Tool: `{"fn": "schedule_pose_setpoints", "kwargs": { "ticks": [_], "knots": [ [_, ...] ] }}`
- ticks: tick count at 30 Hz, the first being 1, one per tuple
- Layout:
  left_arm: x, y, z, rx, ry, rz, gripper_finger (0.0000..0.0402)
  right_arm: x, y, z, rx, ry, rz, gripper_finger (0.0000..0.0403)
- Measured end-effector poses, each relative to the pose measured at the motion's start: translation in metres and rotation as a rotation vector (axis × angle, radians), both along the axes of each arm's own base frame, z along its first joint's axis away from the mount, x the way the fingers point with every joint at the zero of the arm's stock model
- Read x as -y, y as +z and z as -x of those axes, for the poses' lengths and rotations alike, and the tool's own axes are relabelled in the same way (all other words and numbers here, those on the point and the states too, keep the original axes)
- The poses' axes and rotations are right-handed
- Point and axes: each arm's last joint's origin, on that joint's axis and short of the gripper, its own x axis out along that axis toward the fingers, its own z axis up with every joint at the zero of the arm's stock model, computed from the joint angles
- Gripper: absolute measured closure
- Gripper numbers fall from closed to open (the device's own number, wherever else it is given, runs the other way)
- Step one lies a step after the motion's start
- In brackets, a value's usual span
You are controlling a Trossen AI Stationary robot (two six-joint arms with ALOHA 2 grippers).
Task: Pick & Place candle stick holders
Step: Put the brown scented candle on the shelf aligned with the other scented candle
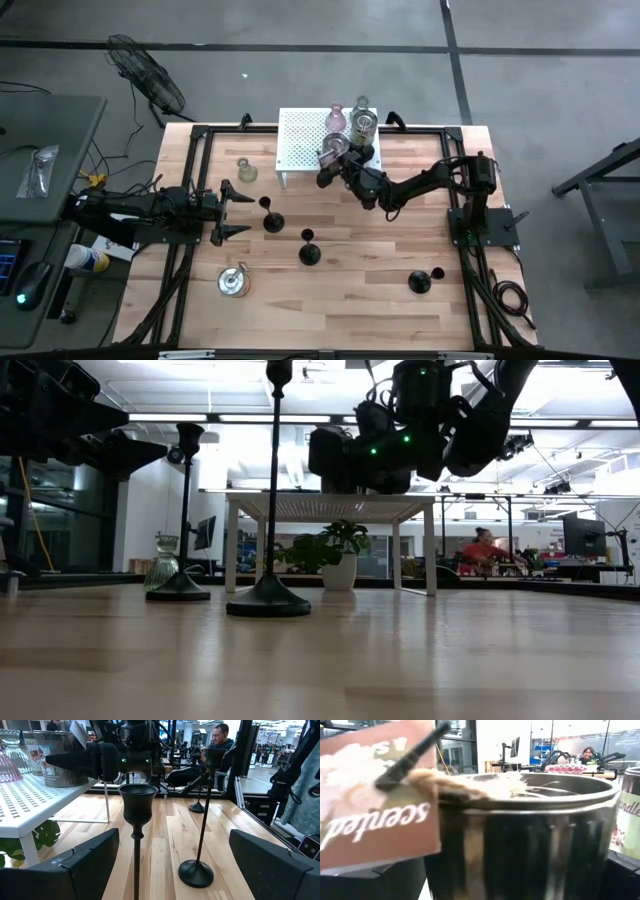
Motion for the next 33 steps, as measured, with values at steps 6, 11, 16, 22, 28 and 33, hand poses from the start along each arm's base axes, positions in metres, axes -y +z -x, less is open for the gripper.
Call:
{"fn": "schedule_pose_setpoints", "kwargs": {
  "ticks": [6,11,16,22,28,33],
  "knots": [
    [0.000,0.000,0.000,0.000,0.001,0.000,0.0029,-0.003,0.002,0.000,0.021,0.007,0.003,0.0003],
    [0.000,0.000,0.000,0.000,0.000,0.000,0.0029,-0.004,0.003,0.000,0.002,-0.011,0.016,0.0003],
    [0.000,0.000,0.000,0.000,0.001,0.000,0.0029,-0.007,0.011,0.002,-0.010,-0.013,0.043,0.0008],
    [0.000,0.000,0.000,0.000,0.000,0.000,0.0029,-0.009,0.015,0.003,-0.048,-0.012,0.080,0.0035],
    [0.000,0.000,0.000,0.000,0.000,0.000,0.0029,-0.008,0.016,0.003,-0.085,-0.008,0.125,0.0045],
    [0.000,0.000,0.000,0.000,0.000,0.000,0.0029,-0.001,0.021,0.002,-0.069,-0.019,0.134,0.0026]
  ]
}}
